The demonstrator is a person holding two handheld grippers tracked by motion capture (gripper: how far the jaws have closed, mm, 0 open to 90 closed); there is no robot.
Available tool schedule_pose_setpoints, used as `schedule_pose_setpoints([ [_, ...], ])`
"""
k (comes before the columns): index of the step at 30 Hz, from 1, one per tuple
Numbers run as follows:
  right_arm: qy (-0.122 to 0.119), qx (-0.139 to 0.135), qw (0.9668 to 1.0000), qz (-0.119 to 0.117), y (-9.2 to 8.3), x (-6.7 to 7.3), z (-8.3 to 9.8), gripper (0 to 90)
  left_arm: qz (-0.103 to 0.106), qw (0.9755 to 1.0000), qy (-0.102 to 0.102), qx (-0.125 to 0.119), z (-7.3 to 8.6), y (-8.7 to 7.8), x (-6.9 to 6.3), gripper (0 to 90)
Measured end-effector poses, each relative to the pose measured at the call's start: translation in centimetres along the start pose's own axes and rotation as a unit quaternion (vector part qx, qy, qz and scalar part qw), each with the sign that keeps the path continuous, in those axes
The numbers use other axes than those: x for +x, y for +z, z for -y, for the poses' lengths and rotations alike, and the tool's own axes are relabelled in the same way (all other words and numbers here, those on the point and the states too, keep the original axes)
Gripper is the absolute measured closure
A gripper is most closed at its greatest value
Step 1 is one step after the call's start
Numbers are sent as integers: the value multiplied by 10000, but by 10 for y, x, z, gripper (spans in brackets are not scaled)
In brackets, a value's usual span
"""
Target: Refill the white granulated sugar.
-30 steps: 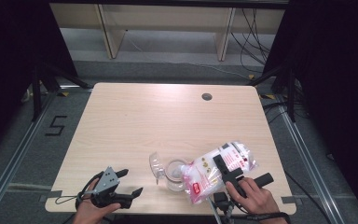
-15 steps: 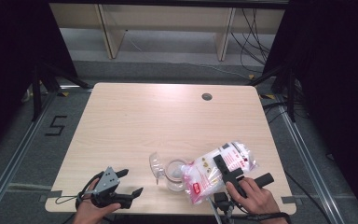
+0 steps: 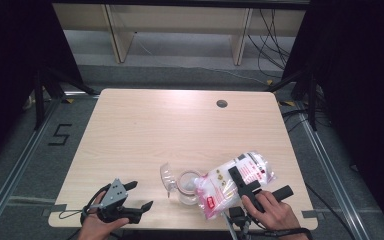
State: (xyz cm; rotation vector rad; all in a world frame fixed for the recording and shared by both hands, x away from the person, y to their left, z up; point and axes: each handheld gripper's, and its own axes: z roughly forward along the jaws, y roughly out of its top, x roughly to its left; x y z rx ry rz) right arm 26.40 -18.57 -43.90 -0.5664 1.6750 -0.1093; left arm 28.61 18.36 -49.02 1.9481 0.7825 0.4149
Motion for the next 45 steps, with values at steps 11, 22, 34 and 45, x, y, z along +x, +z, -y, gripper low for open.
schedule_pose_setpoints([
  [11,27,-18,10000,-2,0,0,0,536,1,10000,-98,-6,0,0,-2,166],
  [22,-159,-86,9998,67,0,-2,0,537,1,10000,-42,11,0,0,-1,169],
  [34,-20,-28,10000,-7,-1,-1,0,542,19,10000,-50,19,0,1,-2,169],
  [45,-131,-32,9999,2,-1,-3,0,545,14,10000,-66,10,0,1,-2,169],
])
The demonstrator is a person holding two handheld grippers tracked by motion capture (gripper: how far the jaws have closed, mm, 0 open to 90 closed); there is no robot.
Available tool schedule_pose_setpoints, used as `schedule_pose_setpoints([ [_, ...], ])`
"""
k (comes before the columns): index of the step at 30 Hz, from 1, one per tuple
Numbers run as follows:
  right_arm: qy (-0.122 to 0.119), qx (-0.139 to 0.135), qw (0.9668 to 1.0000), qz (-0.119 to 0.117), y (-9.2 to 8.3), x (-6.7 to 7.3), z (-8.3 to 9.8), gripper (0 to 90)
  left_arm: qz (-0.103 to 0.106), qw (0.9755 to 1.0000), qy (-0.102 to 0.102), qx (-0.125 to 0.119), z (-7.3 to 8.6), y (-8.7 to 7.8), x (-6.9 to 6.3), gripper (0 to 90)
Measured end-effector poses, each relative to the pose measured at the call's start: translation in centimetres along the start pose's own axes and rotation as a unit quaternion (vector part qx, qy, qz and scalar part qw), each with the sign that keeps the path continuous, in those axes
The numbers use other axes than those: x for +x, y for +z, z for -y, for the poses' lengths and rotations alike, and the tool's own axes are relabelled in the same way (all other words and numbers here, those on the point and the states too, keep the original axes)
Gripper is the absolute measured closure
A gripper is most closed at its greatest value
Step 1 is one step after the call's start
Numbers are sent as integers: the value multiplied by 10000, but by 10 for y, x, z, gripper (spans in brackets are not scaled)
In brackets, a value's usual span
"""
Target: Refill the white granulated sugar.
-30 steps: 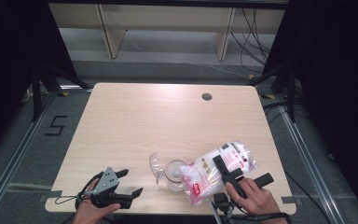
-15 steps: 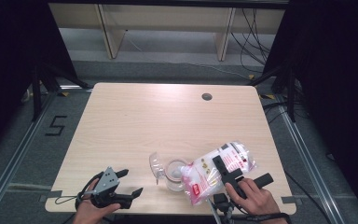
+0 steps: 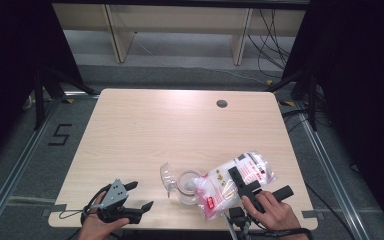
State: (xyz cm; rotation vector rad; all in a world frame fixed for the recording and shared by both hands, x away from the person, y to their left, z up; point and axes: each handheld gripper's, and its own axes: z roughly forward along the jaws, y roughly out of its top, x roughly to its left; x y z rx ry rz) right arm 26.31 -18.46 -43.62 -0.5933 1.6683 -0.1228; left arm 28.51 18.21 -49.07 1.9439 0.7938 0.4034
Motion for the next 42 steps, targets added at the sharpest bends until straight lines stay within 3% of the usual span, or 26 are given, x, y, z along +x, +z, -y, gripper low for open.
schedule_pose_setpoints([
  [3,-112,-40,9999,26,1,-1,1,545,-1,10000,1,0,0,0,0,169],
  [7,84,67,9999,-3,-1,1,1,546,-7,10000,-3,-37,-1,0,0,169],
  [13,49,61,10000,10,-1,0,1,548,-3,9999,161,11,-1,-1,1,170],
  [15,157,109,9998,15,-2,2,1,548,-3,9999,150,5,-1,-1,1,169],
  [17,124,89,9999,13,-1,2,1,548,0,9999,131,-2,-1,-1,1,169],
  [19,51,55,10000,9,-1,1,1,549,-2,10000,-11,-42,-1,0,0,169],
  [22,67,59,10000,-14,-1,1,1,550,-1,10000,15,-16,-1,-1,0,169],
  [24,58,55,10000,-7,-1,1,1,550,6,9999,146,0,-1,-1,1,169],
  [29,42,60,10000,-10,-1,1,2,550,3,10000,88,-36,-1,0,1,170],
  [30,41,62,10000,2,-1,1,2,550,-38,9997,215,72,-1,-2,3,170],
  [31,43,55,10000,3,-1,1,2,551,-14,9999,141,14,-1,-1,1,170],
  [33,48,39,10000,-1,-1,1,2,551,-6,9998,187,29,-1,0,2,169],
  [36,66,46,10000,-6,-1,1,1,551,22,10000,12,-13,-1,0,-1,170],
  [39,-15,-13,10000,1,0,1,0,552,16,10000,73,-19,-1,0,-1,169],
  [41,134,67,9999,-19,-1,3,0,552,12,10000,35,-8,-1,0,-1,169],
  [42,53,21,10000,-19,0,2,-1,552,21,10000,14,-9,-1,0,-1,169],
])
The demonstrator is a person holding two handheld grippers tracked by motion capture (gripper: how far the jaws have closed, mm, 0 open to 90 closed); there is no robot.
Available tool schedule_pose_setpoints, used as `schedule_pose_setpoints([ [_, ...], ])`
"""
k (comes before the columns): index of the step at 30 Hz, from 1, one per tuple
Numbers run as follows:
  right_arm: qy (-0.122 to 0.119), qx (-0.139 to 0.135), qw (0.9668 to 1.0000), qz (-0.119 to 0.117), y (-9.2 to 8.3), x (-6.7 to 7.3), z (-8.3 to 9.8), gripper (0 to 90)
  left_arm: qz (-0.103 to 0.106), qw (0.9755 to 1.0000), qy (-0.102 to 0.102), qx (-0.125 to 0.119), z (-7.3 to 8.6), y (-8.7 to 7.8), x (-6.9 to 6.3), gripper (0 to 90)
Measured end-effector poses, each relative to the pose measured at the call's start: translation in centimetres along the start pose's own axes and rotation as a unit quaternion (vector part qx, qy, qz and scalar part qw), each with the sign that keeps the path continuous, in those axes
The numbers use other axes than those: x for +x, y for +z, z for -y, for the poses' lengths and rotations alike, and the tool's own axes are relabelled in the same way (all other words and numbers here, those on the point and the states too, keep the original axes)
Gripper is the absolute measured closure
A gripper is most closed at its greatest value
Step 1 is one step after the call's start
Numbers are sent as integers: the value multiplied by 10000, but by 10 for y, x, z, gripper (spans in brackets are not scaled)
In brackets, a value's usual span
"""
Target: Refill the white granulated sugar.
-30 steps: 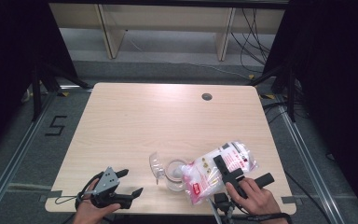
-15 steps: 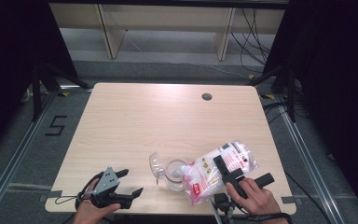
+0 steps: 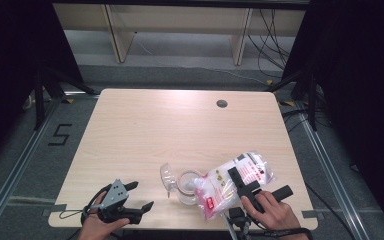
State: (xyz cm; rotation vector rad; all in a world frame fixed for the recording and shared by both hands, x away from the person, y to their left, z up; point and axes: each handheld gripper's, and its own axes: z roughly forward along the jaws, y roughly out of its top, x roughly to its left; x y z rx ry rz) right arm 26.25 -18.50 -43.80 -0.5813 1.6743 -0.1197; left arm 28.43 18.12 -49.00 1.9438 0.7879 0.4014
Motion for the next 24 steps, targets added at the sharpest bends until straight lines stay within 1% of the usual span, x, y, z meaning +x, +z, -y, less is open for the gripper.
schedule_pose_setpoints([
  [1,49,28,10000,8,0,1,0,552,1,10000,0,1,0,0,0,169],
  [2,-70,-22,10000,29,0,0,1,553,0,10000,-6,-1,0,0,0,170],
  [3,-54,-27,10000,-11,0,-1,1,553,-2,10000,-10,-5,0,0,0,169],
  [4,-97,-47,9999,14,0,-2,1,553,1,10000,-8,-2,0,0,0,169],
  [6,23,19,10000,2,-1,0,2,553,-2,10000,0,3,0,0,0,170],
  [8,26,29,10000,14,-1,0,2,553,-30,10000,1,17,0,0,0,170],
  [12,-19,14,10000,8,-1,-1,3,554,0,10000,-5,-9,0,0,0,169],
  [13,3,22,10000,12,-1,-1,3,554,6,10000,0,11,0,0,0,170],
  [17,10,20,10000,3,-1,0,2,554,-32,10000,39,12,0,-1,0,169],
  [19,-3,14,10000,3,-1,-1,3,555,-33,10000,1,10,0,-1,0,170],
  [20,-3,14,10000,3,-1,-1,3,555,-14,10000,52,1,0,-1,1,170],
  [21,-113,-45,9999,31,0,-2,3,555,-27,10000,33,15,0,-1,0,169],
  [24,-83,-22,10000,27,-1,-2,3,555,-33,10000,0,10,0,-1,0,169],
])
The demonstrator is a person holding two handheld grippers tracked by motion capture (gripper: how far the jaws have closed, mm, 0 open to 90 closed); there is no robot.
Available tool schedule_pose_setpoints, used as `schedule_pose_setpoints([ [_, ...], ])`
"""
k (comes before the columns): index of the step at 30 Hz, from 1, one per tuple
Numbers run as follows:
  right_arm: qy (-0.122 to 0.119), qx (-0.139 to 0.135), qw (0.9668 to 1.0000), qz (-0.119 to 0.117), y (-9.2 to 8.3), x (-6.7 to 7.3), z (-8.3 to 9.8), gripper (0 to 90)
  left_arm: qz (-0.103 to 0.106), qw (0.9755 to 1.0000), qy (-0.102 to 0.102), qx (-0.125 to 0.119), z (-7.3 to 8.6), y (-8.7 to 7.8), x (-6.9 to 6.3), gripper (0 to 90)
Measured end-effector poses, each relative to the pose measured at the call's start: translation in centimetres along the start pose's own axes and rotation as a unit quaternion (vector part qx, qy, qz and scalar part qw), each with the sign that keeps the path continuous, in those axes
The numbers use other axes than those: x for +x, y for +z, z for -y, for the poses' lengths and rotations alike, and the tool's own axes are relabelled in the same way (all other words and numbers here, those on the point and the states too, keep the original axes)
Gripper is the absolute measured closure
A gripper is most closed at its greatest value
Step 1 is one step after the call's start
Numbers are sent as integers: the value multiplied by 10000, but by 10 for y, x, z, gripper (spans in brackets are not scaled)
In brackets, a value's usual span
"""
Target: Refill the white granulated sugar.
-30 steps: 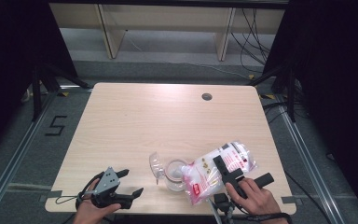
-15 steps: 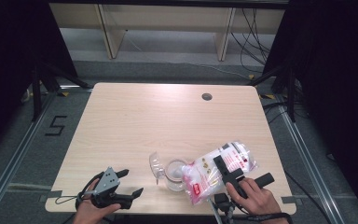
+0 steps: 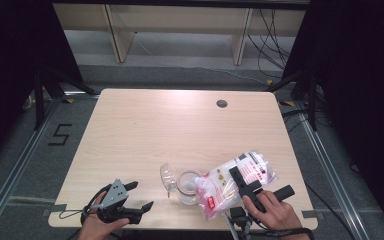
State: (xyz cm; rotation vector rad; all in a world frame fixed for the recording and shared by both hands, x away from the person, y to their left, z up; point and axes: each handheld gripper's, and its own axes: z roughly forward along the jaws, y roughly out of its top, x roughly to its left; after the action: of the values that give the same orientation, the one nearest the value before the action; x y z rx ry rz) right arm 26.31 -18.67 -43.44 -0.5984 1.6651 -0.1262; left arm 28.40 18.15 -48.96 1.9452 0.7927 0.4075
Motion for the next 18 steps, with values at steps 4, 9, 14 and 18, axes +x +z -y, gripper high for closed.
schedule_pose_setpoints([
  [4,87,50,9999,-18,-1,1,1,555,16,10000,6,16,0,0,0,169],
  [9,205,97,9997,-19,-1,3,1,556,14,9999,160,19,-1,0,2,170],
  [14,63,65,10000,-9,-1,1,2,556,35,10000,52,-29,0,2,0,170],
  [18,78,104,9999,-2,-2,2,1,557,29,10000,13,-5,0,1,0,170],
])
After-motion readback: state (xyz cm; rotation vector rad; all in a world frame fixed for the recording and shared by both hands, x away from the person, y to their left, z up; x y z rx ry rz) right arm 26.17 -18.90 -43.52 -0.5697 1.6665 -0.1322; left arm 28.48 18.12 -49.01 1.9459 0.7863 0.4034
